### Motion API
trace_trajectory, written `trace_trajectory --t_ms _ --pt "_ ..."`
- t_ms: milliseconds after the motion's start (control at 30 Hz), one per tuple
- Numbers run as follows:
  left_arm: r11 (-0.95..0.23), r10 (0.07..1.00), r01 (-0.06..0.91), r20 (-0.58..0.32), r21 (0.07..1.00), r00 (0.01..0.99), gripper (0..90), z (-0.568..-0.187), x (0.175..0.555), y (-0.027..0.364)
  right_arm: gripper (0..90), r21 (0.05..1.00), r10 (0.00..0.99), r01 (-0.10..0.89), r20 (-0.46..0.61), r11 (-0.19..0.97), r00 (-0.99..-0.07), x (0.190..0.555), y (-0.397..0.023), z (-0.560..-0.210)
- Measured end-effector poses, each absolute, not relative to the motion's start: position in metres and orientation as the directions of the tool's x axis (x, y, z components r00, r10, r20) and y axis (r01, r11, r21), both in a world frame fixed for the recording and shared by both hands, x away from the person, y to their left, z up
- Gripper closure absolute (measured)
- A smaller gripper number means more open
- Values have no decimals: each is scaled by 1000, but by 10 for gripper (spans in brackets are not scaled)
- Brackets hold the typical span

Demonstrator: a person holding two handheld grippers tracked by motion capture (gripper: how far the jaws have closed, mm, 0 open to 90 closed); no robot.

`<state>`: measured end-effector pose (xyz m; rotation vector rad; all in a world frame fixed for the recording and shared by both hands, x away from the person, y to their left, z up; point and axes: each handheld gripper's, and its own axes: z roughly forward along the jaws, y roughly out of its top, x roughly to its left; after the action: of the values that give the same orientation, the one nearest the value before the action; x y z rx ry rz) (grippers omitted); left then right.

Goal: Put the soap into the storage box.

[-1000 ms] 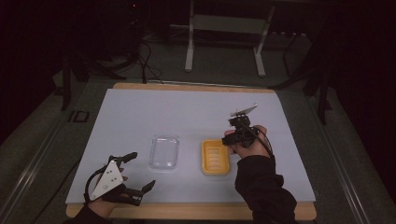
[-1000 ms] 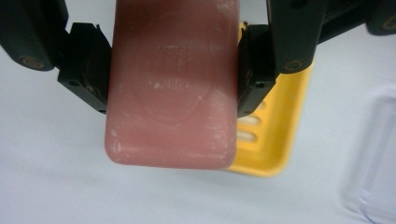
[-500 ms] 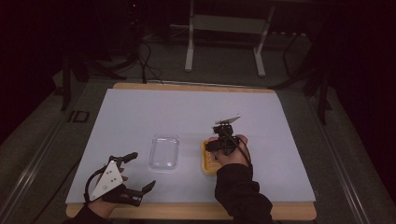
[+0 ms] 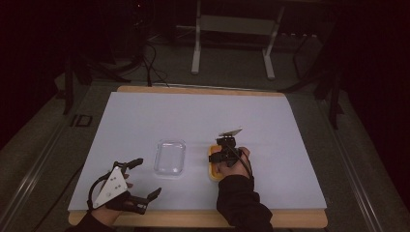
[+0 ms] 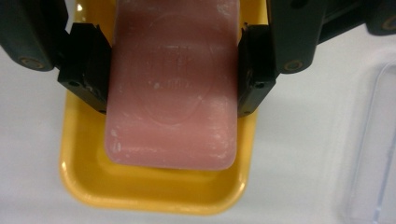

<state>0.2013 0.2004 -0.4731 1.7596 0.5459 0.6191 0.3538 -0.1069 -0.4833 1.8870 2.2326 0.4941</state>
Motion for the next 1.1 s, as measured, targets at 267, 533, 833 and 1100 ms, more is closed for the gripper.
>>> trace_trajectory --t_ms 267,533,833,1100 --pt "-261 642 51 134 964 755 2 -473 202 201 372 355 982 927 94 119 -162 355 -110 -491" --pt "-262 640 51 134 964 757 2 -473 202 200 364 337 979 933 106 130 -175 356 -110 -492" --pt "-264 635 51 134 963 760 2 -473 202 200 297 380 975 915 109 139 -194 356 -112 -478" --pt "-271 632 52 137 961 763 2 -474 202 199 296 409 973 896 66 174 -219 359 -117 -464"
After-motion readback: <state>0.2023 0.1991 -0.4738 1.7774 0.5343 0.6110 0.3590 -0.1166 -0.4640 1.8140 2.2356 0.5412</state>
